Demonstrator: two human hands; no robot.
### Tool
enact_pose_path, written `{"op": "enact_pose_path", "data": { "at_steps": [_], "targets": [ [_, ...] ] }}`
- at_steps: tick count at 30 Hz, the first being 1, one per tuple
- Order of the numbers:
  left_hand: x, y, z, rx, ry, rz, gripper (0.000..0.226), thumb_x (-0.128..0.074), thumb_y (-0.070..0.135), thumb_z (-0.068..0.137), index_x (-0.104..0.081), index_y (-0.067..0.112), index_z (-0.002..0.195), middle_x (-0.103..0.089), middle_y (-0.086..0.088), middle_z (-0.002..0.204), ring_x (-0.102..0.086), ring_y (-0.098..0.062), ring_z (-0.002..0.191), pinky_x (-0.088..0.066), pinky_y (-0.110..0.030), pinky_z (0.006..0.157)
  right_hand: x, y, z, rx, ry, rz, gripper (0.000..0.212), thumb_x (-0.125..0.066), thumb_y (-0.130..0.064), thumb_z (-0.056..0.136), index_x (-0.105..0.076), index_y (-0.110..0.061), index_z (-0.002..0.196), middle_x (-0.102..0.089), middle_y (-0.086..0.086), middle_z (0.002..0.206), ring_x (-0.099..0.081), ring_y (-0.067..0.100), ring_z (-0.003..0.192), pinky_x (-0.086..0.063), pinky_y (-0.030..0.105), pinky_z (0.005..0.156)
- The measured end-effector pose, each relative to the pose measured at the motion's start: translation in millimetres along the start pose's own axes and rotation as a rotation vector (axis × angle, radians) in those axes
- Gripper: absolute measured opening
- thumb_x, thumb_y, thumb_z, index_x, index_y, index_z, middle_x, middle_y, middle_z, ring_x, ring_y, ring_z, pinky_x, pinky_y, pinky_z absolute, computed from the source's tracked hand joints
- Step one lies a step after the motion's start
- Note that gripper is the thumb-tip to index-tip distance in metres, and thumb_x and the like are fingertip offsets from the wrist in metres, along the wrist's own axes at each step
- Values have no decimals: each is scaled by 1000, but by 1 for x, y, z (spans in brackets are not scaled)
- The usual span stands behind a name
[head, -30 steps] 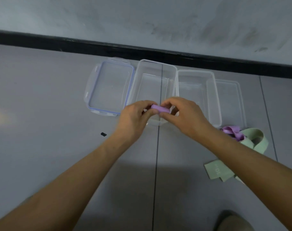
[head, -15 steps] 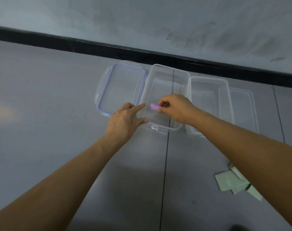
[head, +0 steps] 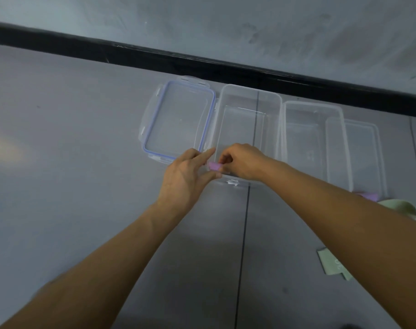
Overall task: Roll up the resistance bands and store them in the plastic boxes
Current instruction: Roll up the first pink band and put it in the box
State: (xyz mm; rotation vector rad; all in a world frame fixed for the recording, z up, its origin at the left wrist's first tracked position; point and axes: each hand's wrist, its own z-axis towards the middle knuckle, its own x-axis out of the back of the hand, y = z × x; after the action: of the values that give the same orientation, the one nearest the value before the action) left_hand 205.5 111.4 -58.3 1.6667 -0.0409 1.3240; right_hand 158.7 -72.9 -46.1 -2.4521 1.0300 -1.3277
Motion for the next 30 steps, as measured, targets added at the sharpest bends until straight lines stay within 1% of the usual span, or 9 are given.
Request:
{"op": "enact_pose_path", "data": {
  "at_steps": [6, 12, 15, 18, 20, 22, 25, 27, 30],
  "targets": [
    [-2, 1, -2, 7, 27, -10, 54, -73, 48, 80, -61, 29, 130, -55, 9, 92, -44, -9, 65, -44, -26, 64, -5, 5, 6, 12, -1, 28, 35, -67, -64, 79, -65, -34, 99, -65, -7, 98, -61, 15, 90, -48, 31, 78],
    [-4, 3, -4, -2, 40, 6, 54, -72, 47, 82, -62, 24, 130, -55, 8, 93, -42, -8, 62, -40, -22, 63, -7, 6, 9, -2, -41, 100, 23, -74, -52, 80, -69, -34, 93, -64, -7, 92, -61, 16, 88, -50, 31, 79],
    [-5, 1, -4, -9, 42, 24, 55, -71, 46, 84, -61, 21, 131, -57, 6, 95, -40, -8, 62, -40, -22, 64, -2, 6, 7, -18, -66, 176, 8, -71, -31, 88, -74, -30, 95, -65, -9, 88, -62, 15, 88, -51, 29, 78],
    [-4, 0, -4, -23, 36, 45, 56, -70, 46, 84, -60, 21, 132, -57, 4, 95, -40, -9, 62, -42, -25, 62, 3, 7, 5, -18, -106, 142, 33, -55, -4, 90, -74, -27, 103, -68, -6, 98, -63, 15, 95, -53, 31, 87],
    [-4, 0, -4, -25, 36, 58, 56, -70, 47, 84, -60, 22, 133, -57, 4, 96, -40, -9, 61, -41, -25, 62, 3, 9, 5, -32, -81, 98, 37, -52, -1, 89, -73, -28, 104, -70, -3, 107, -64, 15, 98, -53, 34, 92],
    [-4, 1, -5, -20, 22, 66, 56, -69, 49, 84, -58, 24, 134, -56, 5, 100, -41, -10, 62, -41, -25, 63, 4, 13, 6, -51, -54, 101, 39, -50, 0, 89, -72, -30, 102, -70, -3, 106, -66, 16, 97, -53, 37, 94],
    [-1, 4, -7, -3, -1, 48, 60, -68, 55, 82, -56, 30, 135, -53, 5, 115, -50, -14, 73, -42, -28, 66, 6, 16, 3, -57, -22, 143, 43, -46, 3, 89, -72, -28, 104, -71, -1, 103, -66, 17, 96, -54, 39, 94],
    [2, 8, -8, -4, 7, 34, 62, -65, 60, 80, -57, 31, 134, -49, 4, 128, -56, -17, 90, -42, -27, 71, 8, 17, -2, -43, 8, 172, 45, -43, 4, 91, -72, -26, 109, -70, 0, 107, -65, 16, 100, -53, 39, 95],
    [7, 24, -5, -29, 87, 37, 57, -61, 58, 84, -59, 29, 132, -48, 3, 135, -50, -16, 105, -40, -26, 83, 16, 16, -15, -14, 89, 262, 39, -43, -2, 95, -71, -24, 112, -70, 1, 109, -65, 13, 101, -53, 39, 97]
  ]
}}
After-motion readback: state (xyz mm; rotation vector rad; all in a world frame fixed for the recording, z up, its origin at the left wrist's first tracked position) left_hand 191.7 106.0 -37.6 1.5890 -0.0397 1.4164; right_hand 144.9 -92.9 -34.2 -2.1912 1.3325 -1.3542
